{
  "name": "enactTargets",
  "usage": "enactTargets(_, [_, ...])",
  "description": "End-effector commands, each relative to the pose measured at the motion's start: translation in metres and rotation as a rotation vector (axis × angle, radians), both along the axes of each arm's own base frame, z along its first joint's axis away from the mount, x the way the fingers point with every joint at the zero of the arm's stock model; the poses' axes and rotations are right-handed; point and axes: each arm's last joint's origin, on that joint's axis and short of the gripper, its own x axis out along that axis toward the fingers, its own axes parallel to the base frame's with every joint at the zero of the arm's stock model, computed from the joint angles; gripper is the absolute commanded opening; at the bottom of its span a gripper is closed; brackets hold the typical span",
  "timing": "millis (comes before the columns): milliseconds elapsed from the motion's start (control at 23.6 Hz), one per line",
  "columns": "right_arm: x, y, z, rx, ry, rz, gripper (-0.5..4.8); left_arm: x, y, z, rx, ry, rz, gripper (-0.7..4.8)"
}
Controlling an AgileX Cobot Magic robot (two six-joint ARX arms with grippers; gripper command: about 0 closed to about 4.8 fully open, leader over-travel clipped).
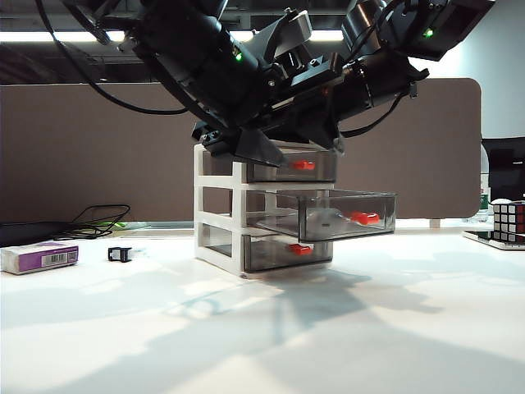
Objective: Open the second layer of the drawer on the table, pick up the earphone case on the table and put it in, and finally close the drawer.
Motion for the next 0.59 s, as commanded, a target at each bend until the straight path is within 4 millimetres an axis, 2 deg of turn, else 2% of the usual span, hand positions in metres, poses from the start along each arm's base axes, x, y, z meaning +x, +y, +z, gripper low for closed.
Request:
enactTargets(42, [-0.008,0.0,-0.026,-0.063,0.208,-0.013,-0.05,-0.01,0.007,-0.015,0.114,0.15,-0.046,3.42])
enactTargets(127, [-0.008,0.0,-0.026,-0.062,0.207,-0.013,-0.05,-0.019,0.01,-0.013,0.147,0.208,-0.077,3.11])
enactTargets(212, [-0.008,0.0,-0.026,-0.062,0.207,-0.013,-0.05,-0.03,0.011,-0.01,0.187,0.238,-0.108,2.39])
enactTargets(254, [-0.008,0.0,-0.026,-0.062,0.207,-0.012,-0.05,-0.034,0.011,-0.008,0.202,0.235,-0.123,1.77])
enactTargets(297, [-0.008,0.0,-0.026,-0.063,0.206,-0.012,-0.05,-0.044,0.008,-0.003,0.216,0.219,-0.165,0.38])
enactTargets(339, [-0.008,0.0,-0.026,-0.063,0.204,-0.011,-0.05,-0.055,0.002,0.002,0.209,0.198,-0.216,-0.04])
enactTargets(424, [-0.008,0.0,-0.026,-0.062,0.202,-0.011,-0.05,-0.066,-0.006,0.005,0.188,0.199,-0.289,-0.05])
enactTargets(593, [-0.008,0.0,-0.026,-0.062,0.203,-0.011,-0.05,-0.063,-0.012,0.0,0.17,0.184,-0.319,-0.05])
